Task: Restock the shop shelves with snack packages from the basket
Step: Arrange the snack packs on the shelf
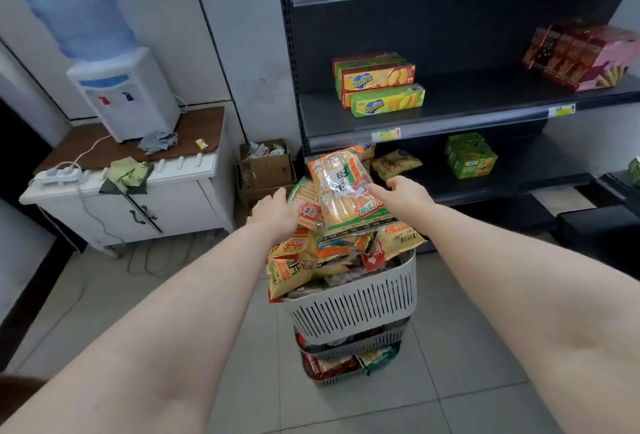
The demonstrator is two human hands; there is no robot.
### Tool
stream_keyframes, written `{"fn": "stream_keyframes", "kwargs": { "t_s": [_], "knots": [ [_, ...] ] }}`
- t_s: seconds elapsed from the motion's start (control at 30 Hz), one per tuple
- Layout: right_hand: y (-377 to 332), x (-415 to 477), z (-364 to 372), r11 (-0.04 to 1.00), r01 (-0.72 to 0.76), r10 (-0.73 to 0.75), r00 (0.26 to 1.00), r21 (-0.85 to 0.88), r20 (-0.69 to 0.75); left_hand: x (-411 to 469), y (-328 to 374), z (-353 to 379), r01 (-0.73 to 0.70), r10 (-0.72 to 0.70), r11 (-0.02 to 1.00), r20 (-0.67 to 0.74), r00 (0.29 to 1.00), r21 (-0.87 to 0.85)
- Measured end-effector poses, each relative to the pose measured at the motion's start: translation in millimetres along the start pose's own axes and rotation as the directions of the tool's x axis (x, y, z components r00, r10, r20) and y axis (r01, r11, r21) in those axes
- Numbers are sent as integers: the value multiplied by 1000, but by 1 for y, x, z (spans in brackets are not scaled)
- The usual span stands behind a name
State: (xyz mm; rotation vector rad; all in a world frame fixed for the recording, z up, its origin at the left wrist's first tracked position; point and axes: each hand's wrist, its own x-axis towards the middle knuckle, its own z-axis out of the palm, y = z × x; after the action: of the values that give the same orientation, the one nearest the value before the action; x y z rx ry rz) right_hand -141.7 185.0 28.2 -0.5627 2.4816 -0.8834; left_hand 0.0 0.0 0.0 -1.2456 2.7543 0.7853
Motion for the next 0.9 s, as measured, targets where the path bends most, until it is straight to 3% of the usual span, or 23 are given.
{"fn": "stream_keyframes", "kwargs": {
  "t_s": [0.27, 0.4, 0.57, 0.63, 0.73, 0.8, 0.9],
  "knots": [
    [0, 22, 19, 991, -102, 88, 983, 83, 162, 2, 1, 14, 151, -152, 985, -17, 988, -81],
    [4, 33, 13, 929, -190, 139, 975, 319, 175, 16, -3, 17, 217, -220, 973, -40, 975, -75],
    [10, 40, -21, 837, -178, 138, 984, 518, 114, 32, -3, 12, 232, -236, 969, -45, 971, -82],
    [12, 42, -31, 795, -195, 159, 981, 574, 113, 38, 1, 9, 182, -185, 982, -67, 980, -54],
    [15, 43, -35, 773, -228, 208, 973, 592, 103, 44, 13, 4, -56, 58, 997, -54, 997, 47],
    [18, 43, -34, 765, -253, 238, 966, 592, 105, 51, 23, 2, -236, 230, 955, 55, 972, 180],
    [24, 43, -34, 758, -291, 283, 953, 584, 108, 68, 37, 3, -375, 302, 872, 255, 918, 315]
  ]
}}
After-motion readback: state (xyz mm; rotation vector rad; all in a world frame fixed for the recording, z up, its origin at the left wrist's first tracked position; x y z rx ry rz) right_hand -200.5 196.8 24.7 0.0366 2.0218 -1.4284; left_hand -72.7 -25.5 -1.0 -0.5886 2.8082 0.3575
